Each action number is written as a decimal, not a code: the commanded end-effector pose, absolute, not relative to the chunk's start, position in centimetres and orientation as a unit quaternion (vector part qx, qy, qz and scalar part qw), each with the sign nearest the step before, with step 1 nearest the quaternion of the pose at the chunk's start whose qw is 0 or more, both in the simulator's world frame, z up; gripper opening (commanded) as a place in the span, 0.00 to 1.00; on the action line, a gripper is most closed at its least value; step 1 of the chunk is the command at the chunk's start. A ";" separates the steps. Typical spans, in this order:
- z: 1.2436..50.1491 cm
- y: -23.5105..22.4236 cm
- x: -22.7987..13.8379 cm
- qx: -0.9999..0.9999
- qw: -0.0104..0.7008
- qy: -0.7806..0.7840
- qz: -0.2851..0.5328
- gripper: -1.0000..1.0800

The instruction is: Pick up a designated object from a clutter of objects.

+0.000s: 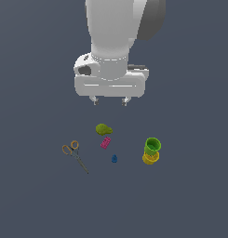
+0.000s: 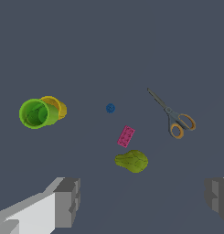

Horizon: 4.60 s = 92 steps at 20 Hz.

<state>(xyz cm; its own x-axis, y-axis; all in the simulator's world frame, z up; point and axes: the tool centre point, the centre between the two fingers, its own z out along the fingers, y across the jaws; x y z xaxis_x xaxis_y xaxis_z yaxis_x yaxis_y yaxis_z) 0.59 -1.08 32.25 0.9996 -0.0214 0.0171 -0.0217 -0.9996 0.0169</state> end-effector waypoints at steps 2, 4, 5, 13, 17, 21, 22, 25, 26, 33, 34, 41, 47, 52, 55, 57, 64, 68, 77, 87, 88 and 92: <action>32.2 -1.0 0.6 1.000 0.008 -0.011 0.008 0.96; 32.0 -0.6 0.6 1.000 0.006 -0.011 0.007 0.96; 31.8 -0.3 0.6 1.000 0.004 -0.011 0.006 0.96; 30.9 1.0 0.6 1.000 -0.003 -0.011 0.002 0.96; 30.2 0.9 0.7 1.000 -0.003 -0.017 0.002 0.96; 28.6 0.6 1.1 0.999 -0.004 -0.032 0.001 0.96; 28.1 0.5 1.2 0.999 -0.004 -0.036 0.001 0.96; 26.2 0.2 1.4 0.999 -0.005 -0.054 0.001 0.96; 25.4 0.0 1.5 0.998 -0.005 -0.061 0.001 0.96; 18.6 -1.3 1.8 0.992 -0.006 -0.125 0.000 0.96; 17.4 -1.6 1.7 0.991 -0.006 -0.135 0.000 0.96; 10.8 -3.1 0.8 0.980 -0.004 -0.199 0.000 0.96; 7.5 -3.9 -0.1 0.973 -0.001 -0.231 0.000 0.96; 6.3 -4.2 -0.5 0.970 0.000 -0.243 0.000 0.96; 6.3 -4.2 -0.5 0.970 0.000 -0.243 -0.001 0.96; 6.2 -4.2 -0.5 0.970 0.000 -0.243 -0.001 0.96; 3.9 -4.2 -0.6 0.970 0.000 -0.243 0.000 0.96; 2.1 -4.2 -0.7 0.970 0.000 -0.244 0.000 0.96; 1.2 -4.2 -0.6 0.970 0.000 -0.244 0.000 0.00; 1.3 -4.2 -0.6 0.970 0.000 -0.244 0.000 0.00; 1.4 -4.2 -0.6 0.970 0.000 -0.244 0.000 0.00; 2.4 -4.2 -0.7 0.970 0.000 -0.244 0.000 0.00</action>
